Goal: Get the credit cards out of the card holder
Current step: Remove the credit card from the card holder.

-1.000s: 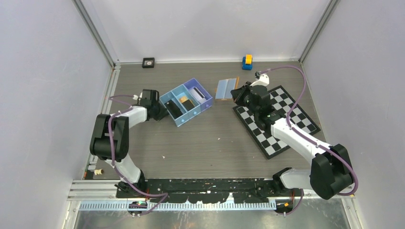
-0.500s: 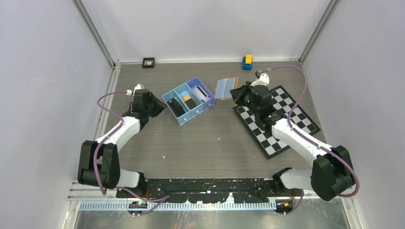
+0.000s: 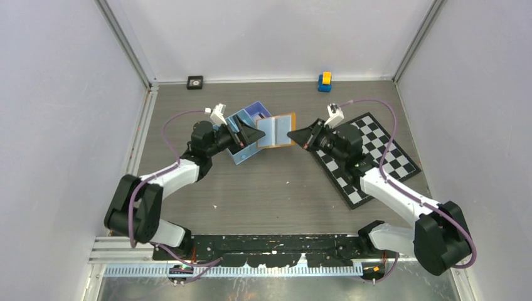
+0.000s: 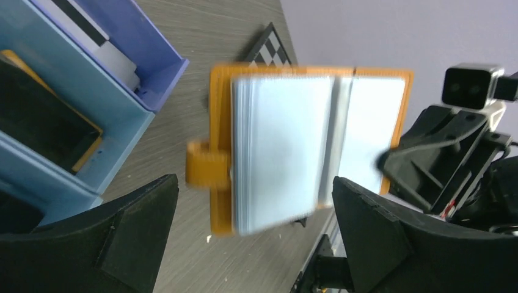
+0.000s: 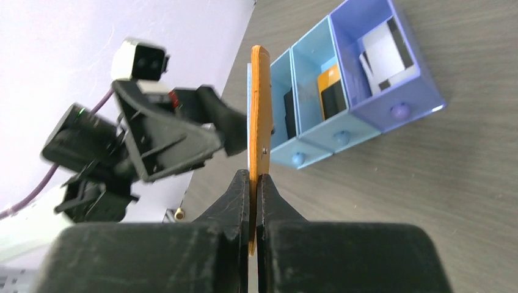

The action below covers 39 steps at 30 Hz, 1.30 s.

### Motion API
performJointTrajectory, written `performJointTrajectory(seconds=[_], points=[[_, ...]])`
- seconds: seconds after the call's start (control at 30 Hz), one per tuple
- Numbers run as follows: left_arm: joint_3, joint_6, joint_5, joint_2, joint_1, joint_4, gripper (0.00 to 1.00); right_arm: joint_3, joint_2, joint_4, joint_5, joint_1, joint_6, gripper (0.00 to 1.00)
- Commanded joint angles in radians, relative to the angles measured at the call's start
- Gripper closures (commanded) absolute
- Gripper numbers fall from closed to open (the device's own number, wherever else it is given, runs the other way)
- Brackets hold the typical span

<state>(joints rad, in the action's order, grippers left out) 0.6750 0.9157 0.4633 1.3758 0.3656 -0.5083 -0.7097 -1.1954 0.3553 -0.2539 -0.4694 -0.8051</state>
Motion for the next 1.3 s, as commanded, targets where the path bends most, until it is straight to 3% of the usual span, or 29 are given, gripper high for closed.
performJointTrajectory(seconds=[0.0, 0.13, 0.23, 0.3, 0.43, 0.5, 0.53, 0.57, 0.6, 0.67, 0.77, 0.87, 0.93, 1.13, 1.2, 1.27], points=[[0.01, 0.144, 0.175, 0.11, -0.007, -0.322, 0.0, 0.082, 0.095, 0.2, -0.077, 0.003, -0.052, 1.0], [0.027, 0.253, 0.245, 0.21, -0.007, -0.48, 0.02, 0.081, 0.066, 0.29, -0.168, 0.003, -0.1, 0.99], [0.036, 0.298, 0.269, 0.249, -0.007, -0.554, 0.11, 0.085, 0.05, 0.348, -0.197, 0.005, -0.145, 1.0], [0.037, 0.329, 0.279, 0.257, -0.008, -0.609, 0.26, 0.08, 0.058, 0.307, -0.185, 0.005, -0.134, 0.99], [0.025, 0.285, 0.259, 0.206, -0.008, -0.574, 0.69, 0.05, 0.08, 0.147, -0.091, 0.006, -0.061, 0.94], [0.022, 0.216, 0.231, 0.163, -0.008, -0.485, 0.87, 0.035, 0.083, 0.069, -0.046, 0.006, -0.024, 0.86], [0.02, 0.18, 0.214, 0.137, -0.008, -0.44, 0.97, 0.03, 0.083, 0.054, -0.041, 0.005, -0.013, 0.76], [0.019, 0.146, 0.194, 0.111, -0.008, -0.385, 1.0, 0.03, 0.082, 0.048, -0.037, 0.005, -0.005, 0.64], [0.018, 0.109, 0.177, 0.081, -0.008, -0.335, 1.0, 0.033, 0.084, 0.046, -0.032, 0.005, -0.001, 0.55], [0.013, 0.045, 0.142, 0.024, -0.008, -0.242, 1.0, 0.047, 0.086, 0.061, -0.019, 0.005, -0.003, 0.47], [0.003, -0.007, 0.103, -0.034, -0.005, -0.2, 1.0, 0.049, 0.076, 0.065, -0.015, 0.005, -0.009, 0.46], [0.001, -0.008, 0.099, -0.052, 0.0, -0.2, 1.0, 0.039, 0.07, 0.068, -0.037, 0.005, -0.015, 0.55], [-0.003, -0.007, 0.09, -0.061, 0.002, -0.2, 1.0, 0.045, 0.085, 0.067, -0.026, 0.005, -0.012, 0.56], [-0.099, -0.072, -0.004, -0.156, 0.009, -0.281, 1.0, 0.092, 0.158, 0.071, 0.028, 0.005, 0.027, 0.35], [-0.123, -0.111, -0.043, -0.185, 0.016, -0.304, 1.0, 0.097, 0.164, 0.08, 0.022, 0.006, 0.04, 0.33], [-0.14, -0.135, -0.064, -0.197, 0.026, -0.336, 1.0, 0.098, 0.162, 0.088, 0.01, 0.005, 0.046, 0.36]])
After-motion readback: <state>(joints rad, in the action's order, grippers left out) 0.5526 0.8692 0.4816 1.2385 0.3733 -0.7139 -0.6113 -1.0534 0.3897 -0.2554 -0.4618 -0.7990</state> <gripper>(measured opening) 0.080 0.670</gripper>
